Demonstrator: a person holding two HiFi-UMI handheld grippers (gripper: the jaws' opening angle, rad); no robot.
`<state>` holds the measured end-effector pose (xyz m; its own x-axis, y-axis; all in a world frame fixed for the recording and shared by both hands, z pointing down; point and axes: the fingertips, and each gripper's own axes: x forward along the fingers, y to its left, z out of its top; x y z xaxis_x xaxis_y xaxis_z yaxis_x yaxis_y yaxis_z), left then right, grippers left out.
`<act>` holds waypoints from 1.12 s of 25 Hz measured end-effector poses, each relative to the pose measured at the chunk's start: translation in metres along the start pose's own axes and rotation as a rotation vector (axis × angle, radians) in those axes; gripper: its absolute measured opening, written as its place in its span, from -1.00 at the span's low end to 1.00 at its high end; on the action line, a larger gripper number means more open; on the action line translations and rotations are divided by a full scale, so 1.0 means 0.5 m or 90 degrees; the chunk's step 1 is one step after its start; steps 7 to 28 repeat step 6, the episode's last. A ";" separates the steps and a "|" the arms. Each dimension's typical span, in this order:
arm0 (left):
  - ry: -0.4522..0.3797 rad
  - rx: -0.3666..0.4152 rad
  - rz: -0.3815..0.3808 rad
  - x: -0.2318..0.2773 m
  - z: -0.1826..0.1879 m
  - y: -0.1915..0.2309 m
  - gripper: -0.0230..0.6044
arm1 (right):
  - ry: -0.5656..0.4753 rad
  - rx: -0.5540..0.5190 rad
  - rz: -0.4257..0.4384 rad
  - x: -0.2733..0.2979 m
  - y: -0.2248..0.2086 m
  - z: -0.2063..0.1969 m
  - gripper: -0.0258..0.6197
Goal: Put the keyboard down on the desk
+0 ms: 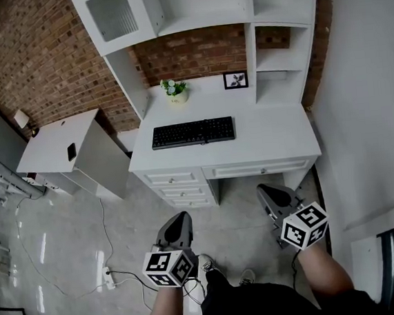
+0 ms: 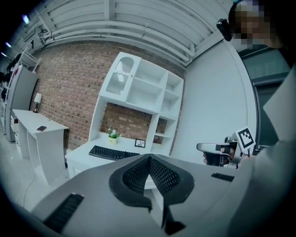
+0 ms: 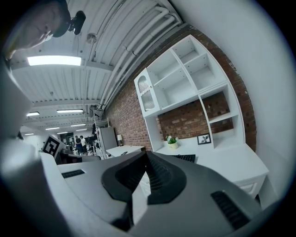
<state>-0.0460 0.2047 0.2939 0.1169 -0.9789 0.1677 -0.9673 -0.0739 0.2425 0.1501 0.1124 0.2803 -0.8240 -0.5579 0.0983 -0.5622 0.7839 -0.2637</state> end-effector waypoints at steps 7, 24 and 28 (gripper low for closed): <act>0.003 -0.007 -0.003 0.007 -0.001 -0.003 -0.87 | 0.000 0.000 0.001 0.004 -0.003 0.005 -0.87; 0.003 -0.007 -0.003 0.007 -0.001 -0.003 -0.87 | 0.000 0.000 0.001 0.004 -0.003 0.005 -0.87; 0.003 -0.007 -0.003 0.007 -0.001 -0.003 -0.87 | 0.000 0.000 0.001 0.004 -0.003 0.005 -0.87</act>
